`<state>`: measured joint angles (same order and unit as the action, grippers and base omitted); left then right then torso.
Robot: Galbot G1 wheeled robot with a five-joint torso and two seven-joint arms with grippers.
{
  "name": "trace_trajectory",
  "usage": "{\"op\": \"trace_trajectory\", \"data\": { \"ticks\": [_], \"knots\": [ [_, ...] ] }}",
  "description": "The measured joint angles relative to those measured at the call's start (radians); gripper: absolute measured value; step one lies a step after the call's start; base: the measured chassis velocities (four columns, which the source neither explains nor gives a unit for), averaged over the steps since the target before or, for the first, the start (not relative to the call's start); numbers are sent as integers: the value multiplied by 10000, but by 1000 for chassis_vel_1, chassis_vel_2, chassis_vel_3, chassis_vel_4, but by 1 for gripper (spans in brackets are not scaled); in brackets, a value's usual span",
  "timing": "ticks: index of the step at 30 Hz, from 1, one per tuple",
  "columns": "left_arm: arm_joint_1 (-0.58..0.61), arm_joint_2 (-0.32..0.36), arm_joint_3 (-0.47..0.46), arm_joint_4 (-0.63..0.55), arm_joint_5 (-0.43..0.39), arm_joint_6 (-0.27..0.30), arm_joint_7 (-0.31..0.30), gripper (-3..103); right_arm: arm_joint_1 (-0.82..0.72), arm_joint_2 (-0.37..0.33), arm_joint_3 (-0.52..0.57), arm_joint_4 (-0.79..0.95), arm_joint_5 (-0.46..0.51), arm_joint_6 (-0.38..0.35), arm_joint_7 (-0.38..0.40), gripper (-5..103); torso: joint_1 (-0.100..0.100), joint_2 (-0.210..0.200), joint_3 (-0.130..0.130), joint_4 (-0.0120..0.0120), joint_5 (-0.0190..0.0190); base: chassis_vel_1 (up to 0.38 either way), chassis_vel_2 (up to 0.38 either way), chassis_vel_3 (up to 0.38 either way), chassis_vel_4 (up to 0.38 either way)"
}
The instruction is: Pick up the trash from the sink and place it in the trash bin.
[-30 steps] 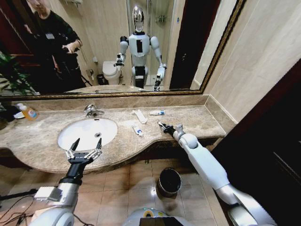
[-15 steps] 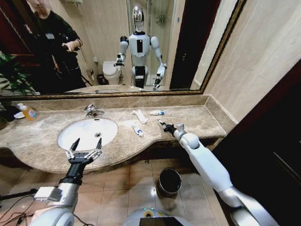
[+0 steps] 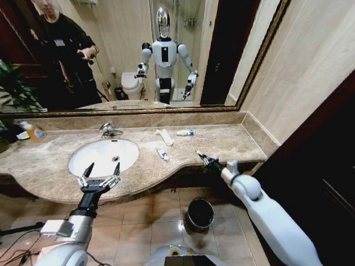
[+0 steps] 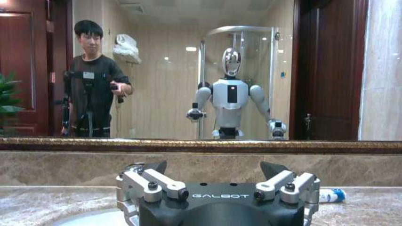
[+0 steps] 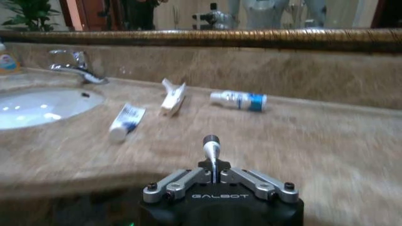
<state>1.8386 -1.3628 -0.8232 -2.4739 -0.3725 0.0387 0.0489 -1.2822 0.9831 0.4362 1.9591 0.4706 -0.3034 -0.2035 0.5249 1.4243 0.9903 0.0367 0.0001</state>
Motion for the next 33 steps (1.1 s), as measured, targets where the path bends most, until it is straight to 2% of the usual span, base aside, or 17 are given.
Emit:
{"op": "trace_trajectory", "data": {
  "ticks": [5, 10, 20, 26, 33],
  "knots": [
    [0, -1, 0, 0, 0, -1, 0, 100, -1408, 454, 630, 147, -556, 767, -681, 2, -1, 1, -1, -1, -1, 0, 0, 0, 0],
    [0, 0, 0, 0, 0, 0, 0, 100, -1796, 1086, 559, -530, -1237, 1256, -844, 2, 0, 0, 0, 0, -2, 0, 0, 0, 0],
    [0, 0, 0, 0, 0, 0, 0, 100, -1570, 1941, 328, -2799, -2348, 2092, -1105, 2, 1, 0, 1, 1, -2, 0, 0, 0, 0],
    [0, -1, 0, 0, 0, 0, 0, 100, -957, 2618, 267, -5055, -3207, 3034, -1536, 2, 1, -1, 1, 1, -1, 0, 0, 0, 0],
    [0, -1, 0, 0, 0, 0, 0, 100, -207, 3126, 300, -6812, -3856, 3590, -1572, 2, 1, -2, 1, 2, -1, 0, 0, 0, 0]
  ]
}}
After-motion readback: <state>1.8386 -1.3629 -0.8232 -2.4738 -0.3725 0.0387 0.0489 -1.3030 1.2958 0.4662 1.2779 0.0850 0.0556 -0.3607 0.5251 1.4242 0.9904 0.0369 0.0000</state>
